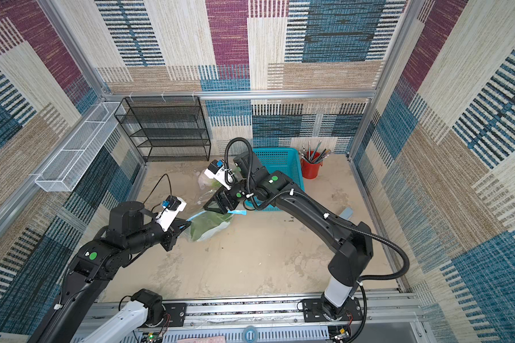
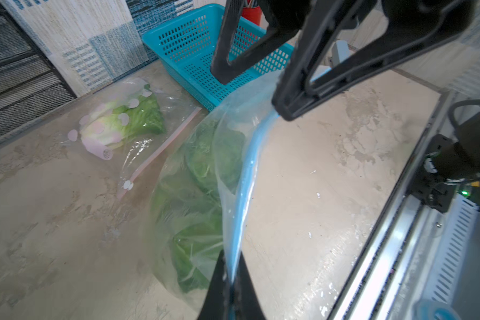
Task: Open the zip-top bag and take out the chinese cabbages
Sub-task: Adjust the zipper food storage bag at the center of the board.
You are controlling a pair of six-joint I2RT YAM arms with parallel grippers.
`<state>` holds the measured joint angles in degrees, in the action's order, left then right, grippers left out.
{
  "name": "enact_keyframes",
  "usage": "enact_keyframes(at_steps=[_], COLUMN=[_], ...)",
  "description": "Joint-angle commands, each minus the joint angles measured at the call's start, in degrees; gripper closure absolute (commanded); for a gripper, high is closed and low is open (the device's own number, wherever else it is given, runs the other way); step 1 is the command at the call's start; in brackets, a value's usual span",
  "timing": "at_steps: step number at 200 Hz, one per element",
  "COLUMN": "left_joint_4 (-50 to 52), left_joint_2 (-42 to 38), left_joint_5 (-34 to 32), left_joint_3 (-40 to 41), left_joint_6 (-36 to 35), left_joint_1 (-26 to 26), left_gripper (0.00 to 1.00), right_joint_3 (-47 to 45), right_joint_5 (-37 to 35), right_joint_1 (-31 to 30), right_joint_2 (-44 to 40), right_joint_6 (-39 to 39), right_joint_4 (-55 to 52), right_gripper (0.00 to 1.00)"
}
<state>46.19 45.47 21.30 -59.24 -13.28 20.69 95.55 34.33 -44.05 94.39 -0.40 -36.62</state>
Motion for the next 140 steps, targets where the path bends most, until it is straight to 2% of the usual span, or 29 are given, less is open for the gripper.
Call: enact_keyframes(at_steps=[1, 51, 88, 140], left_joint_4=[3.94, 8.00, 10.15, 12.31], left_joint_2=[2.20, 7.07, 9.33, 12.42], left_joint_5=[6.89, 13.83, 15.07, 16.46], left_joint_3=[-2.84, -7.04, -8.78, -11.60], left_joint_6=[0.64, -0.03, -1.35, -2.84], left_joint_1=[-0.08, -0.10, -0.06, -0.04], left_gripper=[1.00, 1.00, 1.00, 1.00], right_joint_3=[-3.56, -12.96, -18.30, -19.63], right_joint_5=[-11.46, -28.53, -31.89, -34.03], right_joint_1=[-1.05, -7.41, -9.08, -12.92], right_joint_2=[-4.29, -11.90, -15.85, -14.67], right_joint_6=[-0.10, -11.95, -20.78, -27.97], right_joint_4=[7.18, 15.78, 20.90, 17.98], right_gripper=[0.20, 0.16, 0.16, 0.17])
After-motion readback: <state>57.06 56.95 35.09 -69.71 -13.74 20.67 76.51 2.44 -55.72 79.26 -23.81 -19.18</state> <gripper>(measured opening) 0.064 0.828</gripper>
